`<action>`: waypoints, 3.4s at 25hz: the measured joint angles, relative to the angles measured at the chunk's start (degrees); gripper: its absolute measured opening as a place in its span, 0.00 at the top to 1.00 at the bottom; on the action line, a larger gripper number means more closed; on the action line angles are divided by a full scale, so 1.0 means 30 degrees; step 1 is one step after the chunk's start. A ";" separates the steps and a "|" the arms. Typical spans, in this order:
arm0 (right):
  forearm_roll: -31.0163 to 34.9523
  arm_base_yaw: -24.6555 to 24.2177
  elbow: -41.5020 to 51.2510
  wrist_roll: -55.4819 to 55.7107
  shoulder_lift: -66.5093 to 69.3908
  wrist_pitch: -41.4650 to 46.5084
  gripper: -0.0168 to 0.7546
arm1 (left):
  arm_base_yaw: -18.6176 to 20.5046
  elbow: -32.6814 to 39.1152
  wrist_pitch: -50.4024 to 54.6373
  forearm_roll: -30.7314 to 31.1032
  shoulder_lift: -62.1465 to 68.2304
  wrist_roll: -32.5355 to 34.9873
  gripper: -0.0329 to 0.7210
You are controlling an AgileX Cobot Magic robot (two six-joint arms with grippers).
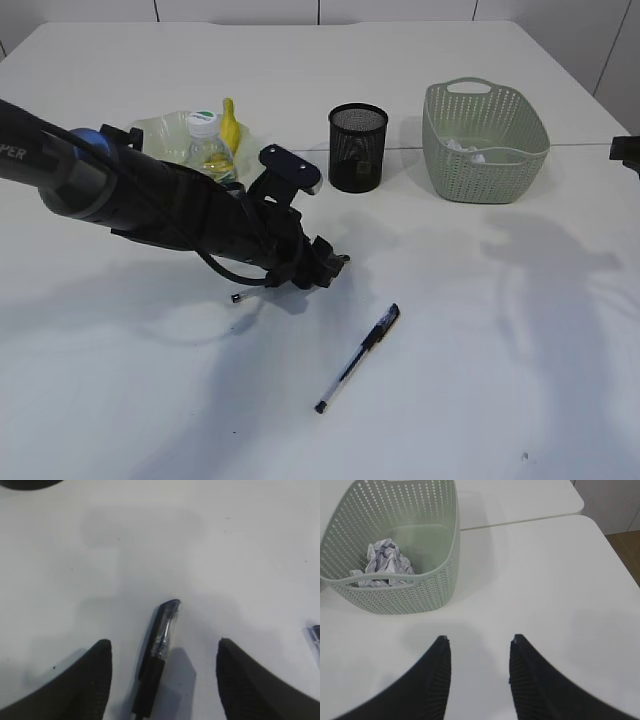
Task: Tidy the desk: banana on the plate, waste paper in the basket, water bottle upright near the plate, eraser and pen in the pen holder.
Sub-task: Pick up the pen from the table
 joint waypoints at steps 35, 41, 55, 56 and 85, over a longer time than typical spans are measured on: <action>-0.0034 0.0000 0.0000 -0.0147 0.0000 -0.0071 0.59 | 0.0000 0.0000 -0.0569 0.0212 0.0000 0.0000 0.35; -0.0034 0.0000 0.0000 -0.0147 0.0000 -0.0080 0.59 | 0.0000 0.0000 -0.0569 0.0212 0.0000 0.0000 0.35; -0.0034 0.0000 0.0000 -0.0147 0.0000 -0.0112 0.59 | 0.0000 -0.0087 -0.0296 0.0212 0.0662 -0.0013 0.36; -0.0034 0.0000 0.0000 -0.0147 0.0000 -0.0121 0.59 | 0.0000 -0.0087 -0.0198 0.0212 0.0705 -0.0013 0.36; -0.0069 0.0000 0.0000 -0.0184 0.0000 -0.0154 0.56 | 0.0000 -0.0193 0.0528 0.0212 0.0860 -0.0013 0.52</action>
